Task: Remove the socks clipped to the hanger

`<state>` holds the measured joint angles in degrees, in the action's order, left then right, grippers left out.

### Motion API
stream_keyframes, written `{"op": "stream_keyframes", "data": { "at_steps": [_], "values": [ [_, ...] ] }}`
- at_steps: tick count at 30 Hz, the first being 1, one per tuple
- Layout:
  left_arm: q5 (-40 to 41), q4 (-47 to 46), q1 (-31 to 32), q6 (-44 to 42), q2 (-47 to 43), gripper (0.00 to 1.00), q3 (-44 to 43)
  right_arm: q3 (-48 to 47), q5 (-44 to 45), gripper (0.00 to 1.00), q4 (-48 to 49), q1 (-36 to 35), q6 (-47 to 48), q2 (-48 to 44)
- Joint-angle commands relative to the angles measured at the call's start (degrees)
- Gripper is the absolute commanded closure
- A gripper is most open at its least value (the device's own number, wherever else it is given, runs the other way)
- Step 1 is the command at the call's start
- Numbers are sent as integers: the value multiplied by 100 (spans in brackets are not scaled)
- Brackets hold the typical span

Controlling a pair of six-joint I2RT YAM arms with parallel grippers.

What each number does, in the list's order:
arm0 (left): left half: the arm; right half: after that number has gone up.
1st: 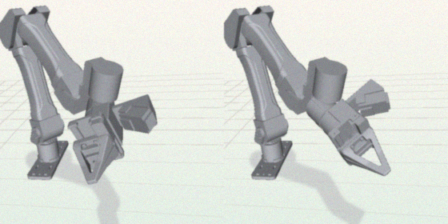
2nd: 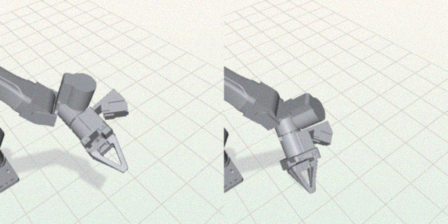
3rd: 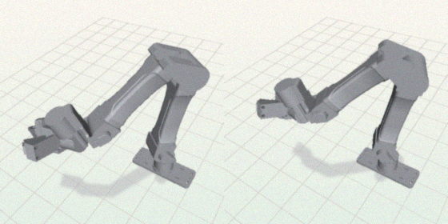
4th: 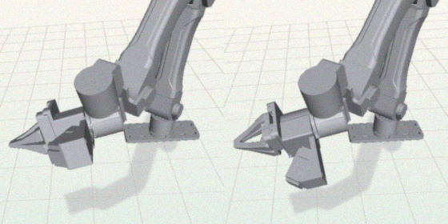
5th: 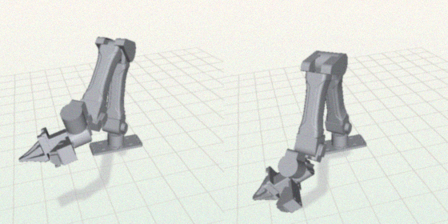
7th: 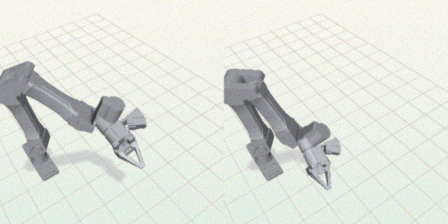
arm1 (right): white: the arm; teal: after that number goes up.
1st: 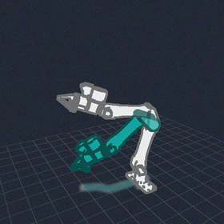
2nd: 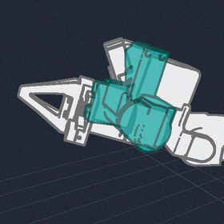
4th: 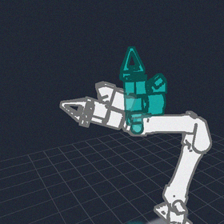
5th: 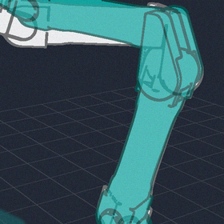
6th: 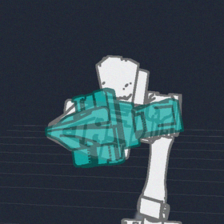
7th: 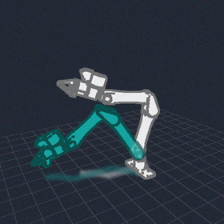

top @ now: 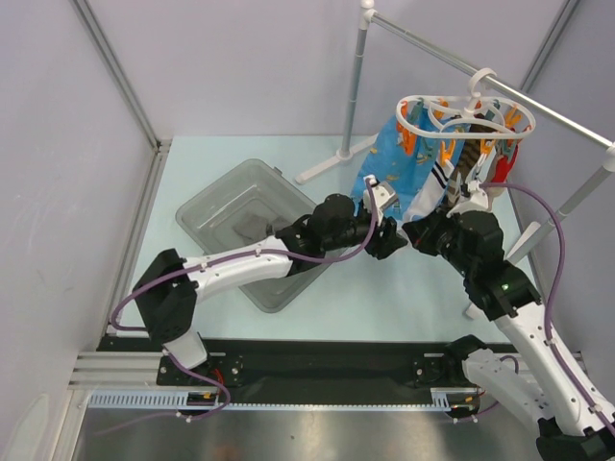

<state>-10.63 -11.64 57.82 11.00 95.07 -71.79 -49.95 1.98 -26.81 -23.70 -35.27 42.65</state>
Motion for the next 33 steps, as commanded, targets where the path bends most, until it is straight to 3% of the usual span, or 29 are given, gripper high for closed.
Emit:
{"op": "stream_keyframes", "data": {
  "at_steps": [1, 3, 5, 6, 8, 9, 11, 17, 23, 28, 33],
  "values": [
    [122, -58, 150, -353, 64, 45, -335, -190, -127, 100, -26, -3, -130, -90],
    [132, 30, 185, -353, 47, 71, -388, -216, -145, 100, -35, 6, -112, -90],
    [149, 57, 203, -345, -49, 81, -354, -453, 29, 100, -271, 6, -16, -91],
    [184, 39, 238, -371, -111, 90, -327, -593, 126, 96, -377, 6, 176, -91],
    [333, 21, 256, -432, -260, 99, -301, -1083, 520, 72, -770, -3, 370, -29],
    [369, 39, 282, -441, -304, 100, -301, -1269, 679, 61, -939, 15, 467, 23],
    [404, 91, 291, -485, -375, 100, -327, -1856, 1127, 54, -1368, 15, 792, 285],
    [343, 48, 309, -450, -533, 100, -222, -3133, 1692, 42, -1986, 155, 1592, 1304],
    [27, -40, 309, -257, -665, 100, -46, -4118, 1210, 25, -1776, 656, 2181, 1878],
    [-79, -145, 309, -116, -849, 100, 112, -4189, -54, 26, -1355, 1323, 2103, 2282],
    [-237, -119, 309, -107, -902, 100, 165, -4093, -356, 27, -994, 1421, 2068, 2458]
  ]
}}
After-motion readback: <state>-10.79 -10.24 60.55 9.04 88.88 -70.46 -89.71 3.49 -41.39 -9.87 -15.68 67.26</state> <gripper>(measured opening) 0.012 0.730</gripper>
